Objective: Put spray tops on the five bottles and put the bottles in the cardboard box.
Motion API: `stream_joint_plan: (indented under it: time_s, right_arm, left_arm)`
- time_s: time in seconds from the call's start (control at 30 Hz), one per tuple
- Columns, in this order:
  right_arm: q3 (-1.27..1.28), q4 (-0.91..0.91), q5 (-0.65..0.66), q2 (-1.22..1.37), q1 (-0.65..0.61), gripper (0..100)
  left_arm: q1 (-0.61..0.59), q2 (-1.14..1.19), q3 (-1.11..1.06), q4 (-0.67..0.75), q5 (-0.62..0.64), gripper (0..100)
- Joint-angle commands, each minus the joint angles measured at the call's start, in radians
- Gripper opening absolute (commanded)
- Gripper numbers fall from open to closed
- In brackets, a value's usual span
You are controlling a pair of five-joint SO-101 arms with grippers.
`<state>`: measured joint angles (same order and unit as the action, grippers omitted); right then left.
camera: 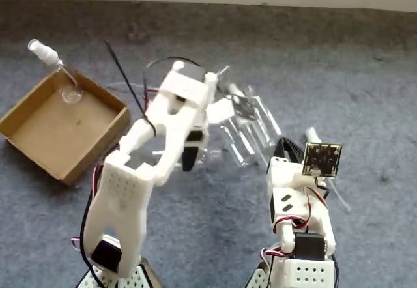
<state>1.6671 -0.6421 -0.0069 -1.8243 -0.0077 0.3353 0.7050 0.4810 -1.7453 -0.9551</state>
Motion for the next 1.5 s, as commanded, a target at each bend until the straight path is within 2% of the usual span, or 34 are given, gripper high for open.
stream_joint_plan:
  time_s: [0.0, 0.3, 0.7, 0.8, 1.0, 1.2, 1.47]
  right_arm:
    - [0.124, -0.007, 0.000, -0.010, 0.004, 0.4]
    - [0.124, -0.008, 0.000, -0.010, 0.004, 0.4]
    - [0.124, -0.008, 0.000, -0.010, 0.004, 0.4]
    - [0.124, -0.008, 0.000, -0.010, 0.004, 0.4]
    - [0.124, -0.008, 0.000, -0.010, 0.004, 0.4]
    - [0.124, -0.008, 0.000, -0.010, 0.004, 0.4]
    - [0.124, -0.008, 0.000, -0.010, 0.004, 0.4]
  left_arm:
    - [0.074, -0.156, -0.116, -0.009, 0.084, 10]
    - [0.061, -0.226, -0.274, 0.038, 0.110, 10]
    - [0.102, -0.228, -0.483, 0.290, 0.153, 11]
    - [0.119, -0.228, -0.498, 0.316, 0.153, 11]
    - [0.124, -0.228, -0.495, 0.353, 0.203, 17]
    - [0.165, -0.225, -0.495, 0.353, 0.203, 18]
    - [0.162, -0.225, -0.504, 0.411, 0.203, 17]
